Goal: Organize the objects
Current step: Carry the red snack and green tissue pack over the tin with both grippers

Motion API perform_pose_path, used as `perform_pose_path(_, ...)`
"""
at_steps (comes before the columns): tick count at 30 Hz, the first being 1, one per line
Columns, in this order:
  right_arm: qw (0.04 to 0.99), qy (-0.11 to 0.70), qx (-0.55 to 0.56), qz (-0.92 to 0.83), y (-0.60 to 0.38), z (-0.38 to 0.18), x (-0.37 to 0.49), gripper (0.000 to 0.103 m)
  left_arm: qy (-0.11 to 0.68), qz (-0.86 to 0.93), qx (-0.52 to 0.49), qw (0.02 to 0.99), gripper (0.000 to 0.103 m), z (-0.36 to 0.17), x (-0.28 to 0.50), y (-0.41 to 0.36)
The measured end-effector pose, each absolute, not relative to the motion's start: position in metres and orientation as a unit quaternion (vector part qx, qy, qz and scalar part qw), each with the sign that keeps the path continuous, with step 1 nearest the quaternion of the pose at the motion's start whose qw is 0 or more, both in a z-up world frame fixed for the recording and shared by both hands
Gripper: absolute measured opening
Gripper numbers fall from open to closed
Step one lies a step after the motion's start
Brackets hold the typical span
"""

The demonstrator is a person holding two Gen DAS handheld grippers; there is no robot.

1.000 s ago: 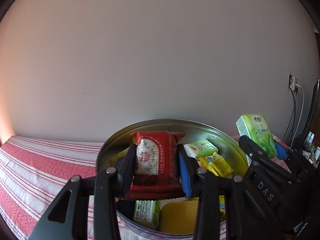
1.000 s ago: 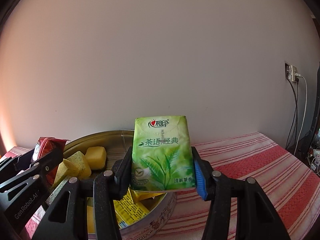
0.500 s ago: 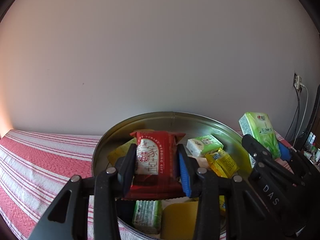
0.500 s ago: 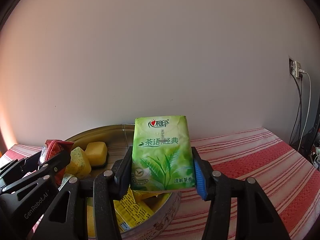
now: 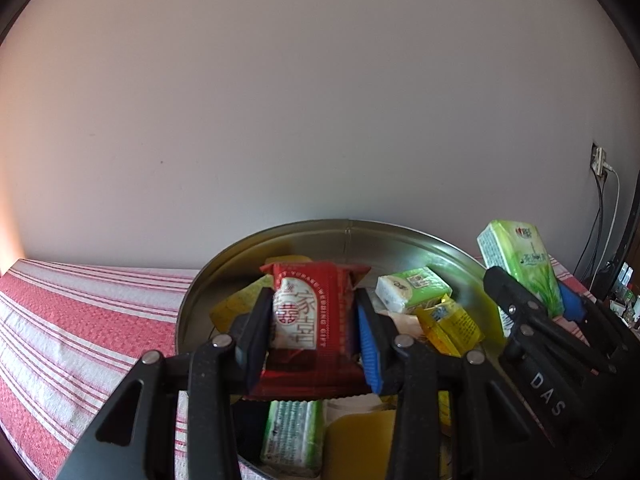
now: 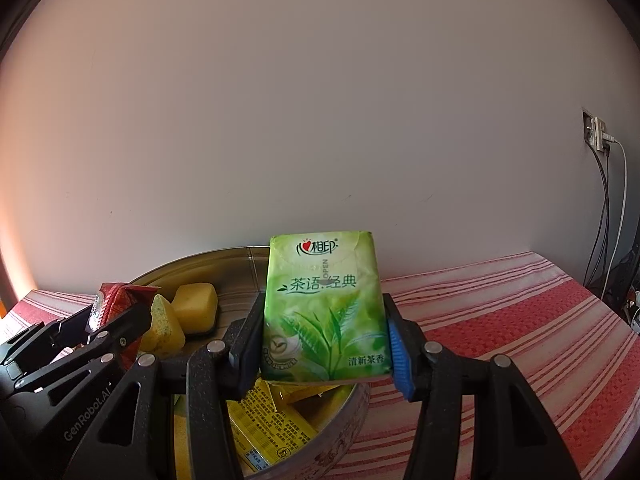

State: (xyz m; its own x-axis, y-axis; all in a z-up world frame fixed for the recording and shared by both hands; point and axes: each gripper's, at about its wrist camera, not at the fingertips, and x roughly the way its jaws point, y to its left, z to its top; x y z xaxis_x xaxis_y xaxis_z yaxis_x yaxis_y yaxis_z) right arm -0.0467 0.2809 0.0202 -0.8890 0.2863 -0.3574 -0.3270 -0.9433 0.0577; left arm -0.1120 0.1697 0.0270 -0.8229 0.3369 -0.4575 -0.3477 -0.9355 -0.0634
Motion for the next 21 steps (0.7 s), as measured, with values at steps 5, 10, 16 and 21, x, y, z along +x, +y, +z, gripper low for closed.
perform_pose_path(5, 0.156, 0.056, -0.178, 0.97, 0.281, 0.02, -0.048, 0.055, 0.014, 0.954, -0.24, 0.177, 0.038, 0.022, -0.126, 0.166)
perform_pose_path(10, 0.154, 0.05, -0.178, 0.971, 0.277, 0.021, -0.05, 0.055, 0.012, 0.954, -0.242, 0.178, 0.038, 0.02, -0.125, 0.165)
perform_pose_path(16, 0.153, 0.044, -0.178, 0.971, 0.273, 0.024, -0.051, 0.055, 0.013, 0.953, -0.246, 0.178, 0.038, 0.013, -0.127, 0.167)
perform_pose_path(21, 0.149, 0.044, -0.182, 0.971, 0.264, 0.027, -0.049, 0.055, 0.014, 0.952, -0.248, 0.178, 0.038, 0.011, -0.125, 0.17)
